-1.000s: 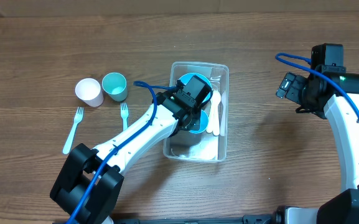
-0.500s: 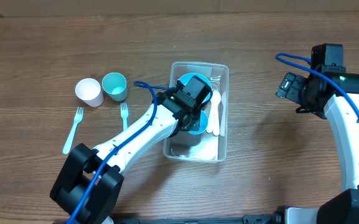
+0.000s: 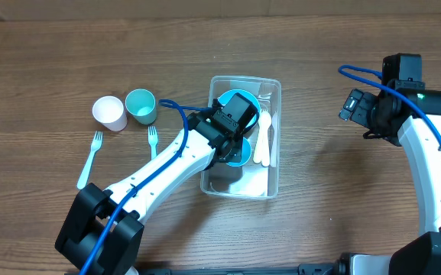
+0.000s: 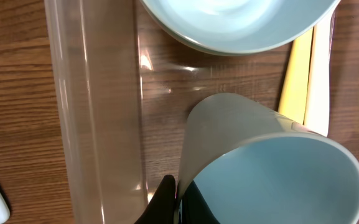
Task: Pack container
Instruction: 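Release the teal cup and raise the left gripper out of the container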
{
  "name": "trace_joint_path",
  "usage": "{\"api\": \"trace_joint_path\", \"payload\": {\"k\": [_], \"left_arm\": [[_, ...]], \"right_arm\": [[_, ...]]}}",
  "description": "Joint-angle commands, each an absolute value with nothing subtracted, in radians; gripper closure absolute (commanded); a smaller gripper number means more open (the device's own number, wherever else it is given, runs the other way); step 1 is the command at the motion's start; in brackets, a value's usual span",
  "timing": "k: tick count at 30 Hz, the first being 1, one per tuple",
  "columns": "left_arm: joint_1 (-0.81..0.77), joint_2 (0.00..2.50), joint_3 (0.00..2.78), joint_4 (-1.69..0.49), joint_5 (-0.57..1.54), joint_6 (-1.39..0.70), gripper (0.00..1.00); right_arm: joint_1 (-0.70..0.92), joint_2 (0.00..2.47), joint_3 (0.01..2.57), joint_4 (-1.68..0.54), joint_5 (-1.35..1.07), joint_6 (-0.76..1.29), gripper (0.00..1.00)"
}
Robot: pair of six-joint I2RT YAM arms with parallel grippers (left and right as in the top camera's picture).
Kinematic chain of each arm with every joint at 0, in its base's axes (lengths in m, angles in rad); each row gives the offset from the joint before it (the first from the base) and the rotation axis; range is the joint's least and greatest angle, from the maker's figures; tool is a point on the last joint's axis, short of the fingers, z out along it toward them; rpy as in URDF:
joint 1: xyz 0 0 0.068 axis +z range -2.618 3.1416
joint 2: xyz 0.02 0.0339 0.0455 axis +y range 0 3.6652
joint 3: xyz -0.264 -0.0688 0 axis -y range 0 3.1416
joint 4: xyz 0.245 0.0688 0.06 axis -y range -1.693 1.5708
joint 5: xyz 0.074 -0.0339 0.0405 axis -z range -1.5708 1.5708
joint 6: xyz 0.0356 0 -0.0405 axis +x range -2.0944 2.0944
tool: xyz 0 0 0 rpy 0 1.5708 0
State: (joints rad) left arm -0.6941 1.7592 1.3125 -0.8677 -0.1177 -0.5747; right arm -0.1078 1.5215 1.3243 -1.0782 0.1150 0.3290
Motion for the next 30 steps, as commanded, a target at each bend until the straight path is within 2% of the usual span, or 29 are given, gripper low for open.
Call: {"api": "trace_joint_path", "payload": {"k": [1,30], "left_arm": [[-0.707,1.732,1.339,-0.877,-0.145,-0.6,0.96],[-0.728,1.786,1.336,-0.889,-0.122,-0.609,0.95]], "right_arm": [[-0.108,1.498,1.346,-1.076,0.123,0.326,0.0],[-0.108,1.498,1.346,-1.076,0.123,0.326,0.0]]}}
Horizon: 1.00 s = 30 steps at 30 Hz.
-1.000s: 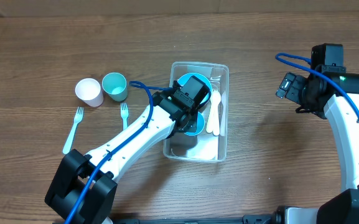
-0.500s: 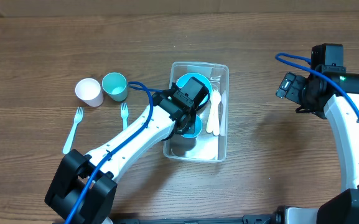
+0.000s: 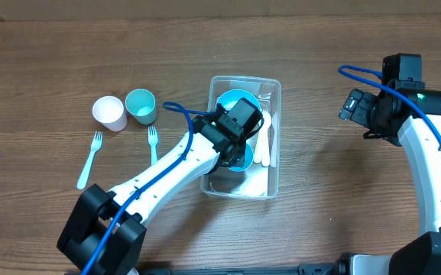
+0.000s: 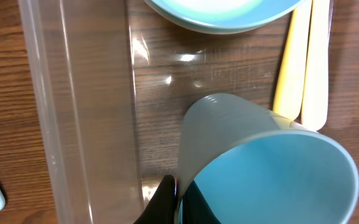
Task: Pack container
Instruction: 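Release the teal cup and raise the left gripper out of the container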
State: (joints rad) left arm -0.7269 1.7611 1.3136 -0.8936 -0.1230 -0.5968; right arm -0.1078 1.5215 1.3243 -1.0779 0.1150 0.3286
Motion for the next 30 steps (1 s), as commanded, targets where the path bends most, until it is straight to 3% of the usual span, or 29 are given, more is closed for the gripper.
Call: {"api": "trace_joint_path", "payload": {"k": [1,8,12,14,21,27,30], "left_arm": [[-0.728,1.791,1.336,-0.889,-0.123,-0.609,0.95],[-0.727,1.794,1.336,-0.884,-0.133,-0.606,0.88],[-0.725,1.793,1.336,-0.882,-0.176,-0.605,0.63],[-0.72,1.793,1.336,-0.876,-0.188,-0.603,0.58],[-0.693,1.787,1.387,-0.861,-0.19,-0.552,0.51],[-0.673,1.787,1.604,-0.964,-0.198,-0.47,0.49],[-0.618,1.787,1.708,-1.091,-0.244,-0.467,0.34]], "right_arm": [[-0.108,1.498,1.346,-1.076,0.123,0.326,0.0],[-0.108,1.498,1.346,-1.076,0.123,0.326,0.0],[-0.108,1.498,1.346,-1.076,0.123,0.326,0.0],[-0.108,1.498,1.346,-1.076,0.123,0.326,0.0],[-0.108,1.498,1.346,-1.076,0.123,0.326,0.0],[-0.108,1.498,1.346,-1.076,0.123,0.326,0.0],[-0.108,1.498,1.346,-1.076,0.123,0.326,0.0]]}}
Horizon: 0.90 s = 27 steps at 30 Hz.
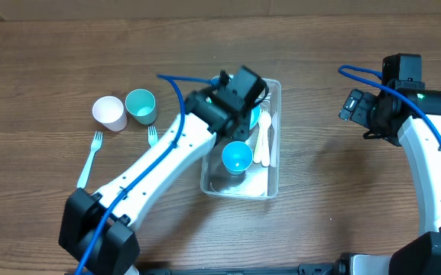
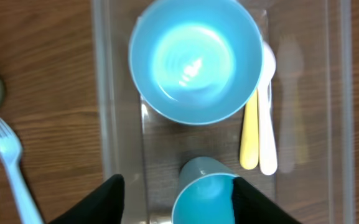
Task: Pack container
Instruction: 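Release the teal cup and raise the left gripper out of the container, then move the left gripper to the teal cup on the table and grasp it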
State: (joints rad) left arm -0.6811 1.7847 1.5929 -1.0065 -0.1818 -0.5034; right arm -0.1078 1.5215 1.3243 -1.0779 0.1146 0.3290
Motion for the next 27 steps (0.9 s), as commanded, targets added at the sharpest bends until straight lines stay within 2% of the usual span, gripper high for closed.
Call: {"api": "trace_joint_path", "payload": {"k": [1,2,3,9,13,16,21,23,27], "left_arm": [[-0.585,1.787,1.732,-1.126,-0.243,-0.463,0.25],[-0.543,1.787,1.748,-1.159,-0.242,-0.463,0.15],[-0.5,1.787,1.754,-1.184,-0.234,-0.461,0.0],[-0.227,1.786,1.754,-1.229,0.023,-0.262,0.0],[-0.168,1.789,1.734,-1.205,0.048,-0.073,0.18],[-0.174,1.81,1.723,-1.185,0.045,-0.021,0.25],[-0.18,1.901,1.72,-1.161,0.013,-0.022,0.32],[-0.18,1.956,1.72,-1.153,-0.017,-0.021,0.38],[-0.179,2.039,1.72,-1.135,-0.06,-0.023,0.41]], "right_arm": [[-0.108,1.498,1.346,-1.076,0.123,0.326,0.0],[-0.108,1.498,1.346,-1.076,0.123,0.326,0.0],[-0.108,1.498,1.346,-1.076,0.123,0.326,0.0],[-0.108,1.498,1.346,-1.076,0.123,0.326,0.0],[-0.108,1.498,1.346,-1.076,0.123,0.326,0.0],[-0.108,1.498,1.346,-1.076,0.123,0.326,0.0],[-0.108,1.498,1.346,-1.076,0.123,0.326,0.0],[-0.108,1.498,1.346,-1.076,0.123,0.326,0.0],[-0.108,1.498,1.346,-1.076,0.123,0.326,0.0]]}}
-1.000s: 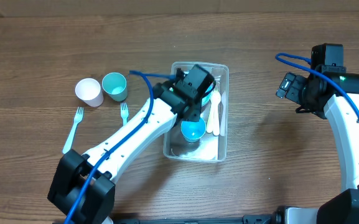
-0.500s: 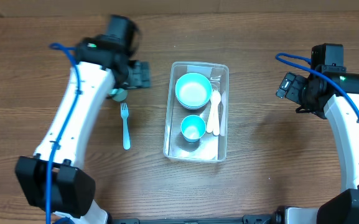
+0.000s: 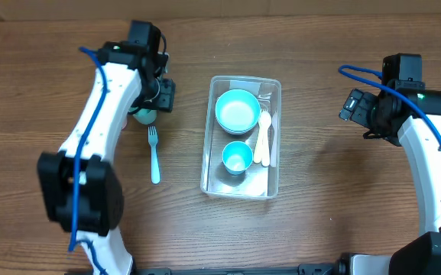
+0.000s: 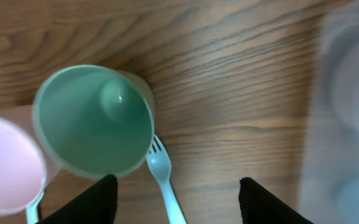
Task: Pack container
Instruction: 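Move the left gripper to the teal cup on the table and grasp it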
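The clear container [image 3: 272, 164] holds a blue bowl [image 3: 238, 111], a blue cup [image 3: 237, 158] standing upright and pale spoons [image 3: 262, 139]. My left gripper [image 3: 150, 101] hangs open left of the container, over the teal cup [image 3: 143, 116]. In the left wrist view the teal cup [image 4: 92, 121] lies just ahead of the left gripper [image 4: 179, 205], whose dark fingers [image 4: 98, 200] stand wide apart. A pink cup [image 4: 5, 165] touches the teal one on the left. The tines of a light blue fork [image 4: 163, 174] lie between the fingers. My right gripper [image 3: 355, 105] hovers far right.
A light blue fork [image 3: 154, 155] lies on the wooden table [image 3: 319, 206] between the cups and the container. My left arm [image 3: 98, 122] covers the pink cup and the table beside it in the overhead view. The container [image 4: 347, 106] shows blurred at the right of the wrist view.
My left gripper was open above the far end of the container. It now sits open to the left, over the teal cup beside the pink one. The right arm has not moved.
My left gripper was shut on the blue cup inside the container, in front of the bowl, at both of the first two moments. Then the cup stood free in the container with the gripper open above. Now the gripper is over the teal cup outside.
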{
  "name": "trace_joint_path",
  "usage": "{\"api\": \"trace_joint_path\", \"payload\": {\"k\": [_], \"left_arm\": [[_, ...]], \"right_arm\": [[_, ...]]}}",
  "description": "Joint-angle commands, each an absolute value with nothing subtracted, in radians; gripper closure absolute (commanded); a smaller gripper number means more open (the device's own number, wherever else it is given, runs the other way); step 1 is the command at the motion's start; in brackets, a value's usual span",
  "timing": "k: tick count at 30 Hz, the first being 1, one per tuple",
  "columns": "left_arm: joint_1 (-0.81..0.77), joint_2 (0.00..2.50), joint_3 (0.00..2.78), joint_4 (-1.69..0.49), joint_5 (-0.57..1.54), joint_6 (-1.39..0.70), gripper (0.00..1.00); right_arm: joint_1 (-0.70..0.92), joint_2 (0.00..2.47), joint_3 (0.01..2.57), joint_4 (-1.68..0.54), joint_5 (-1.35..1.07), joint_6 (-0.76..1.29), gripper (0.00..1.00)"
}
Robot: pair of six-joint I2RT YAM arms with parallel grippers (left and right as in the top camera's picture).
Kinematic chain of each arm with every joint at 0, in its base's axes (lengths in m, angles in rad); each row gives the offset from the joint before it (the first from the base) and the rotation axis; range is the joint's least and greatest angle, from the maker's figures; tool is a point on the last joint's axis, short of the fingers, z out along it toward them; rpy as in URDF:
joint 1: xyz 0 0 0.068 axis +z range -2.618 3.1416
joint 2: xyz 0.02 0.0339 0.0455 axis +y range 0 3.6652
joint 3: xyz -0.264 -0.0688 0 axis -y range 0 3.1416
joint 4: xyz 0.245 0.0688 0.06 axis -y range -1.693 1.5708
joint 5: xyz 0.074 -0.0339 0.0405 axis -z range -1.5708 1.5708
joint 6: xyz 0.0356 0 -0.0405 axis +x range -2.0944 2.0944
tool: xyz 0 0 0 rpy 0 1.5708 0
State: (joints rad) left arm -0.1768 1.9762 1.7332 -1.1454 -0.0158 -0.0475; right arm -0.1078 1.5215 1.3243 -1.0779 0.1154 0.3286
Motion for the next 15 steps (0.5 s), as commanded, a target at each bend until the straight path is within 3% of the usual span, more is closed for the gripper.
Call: {"api": "trace_joint_path", "payload": {"k": [1,6,7,10,12,15], "left_arm": [[-0.178,2.051,1.72,-1.129,-0.06,-0.025,0.41],[-0.176,2.086,1.72,-1.089,-0.063,-0.029,0.44],[-0.176,2.087,1.72,-1.084,-0.063,-0.029,0.5],[-0.176,2.089,1.72,-1.078,-0.063,-0.029,0.8],[-0.176,2.089,1.72,-1.077,-0.063,-0.022,0.87],[-0.176,2.089,1.72,-1.077,-0.063,-0.022,0.88]], "right_arm": [[-0.108,1.498,1.346,-1.076,0.123,0.326,0.0],[-0.108,1.498,1.346,-1.076,0.123,0.326,0.0],[-0.108,1.498,1.346,-1.076,0.123,0.326,0.0],[-0.108,1.498,1.346,-1.076,0.123,0.326,0.0],[-0.108,1.498,1.346,-1.076,0.123,0.326,0.0],[-0.108,1.498,1.346,-1.076,0.123,0.326,0.0]]}}
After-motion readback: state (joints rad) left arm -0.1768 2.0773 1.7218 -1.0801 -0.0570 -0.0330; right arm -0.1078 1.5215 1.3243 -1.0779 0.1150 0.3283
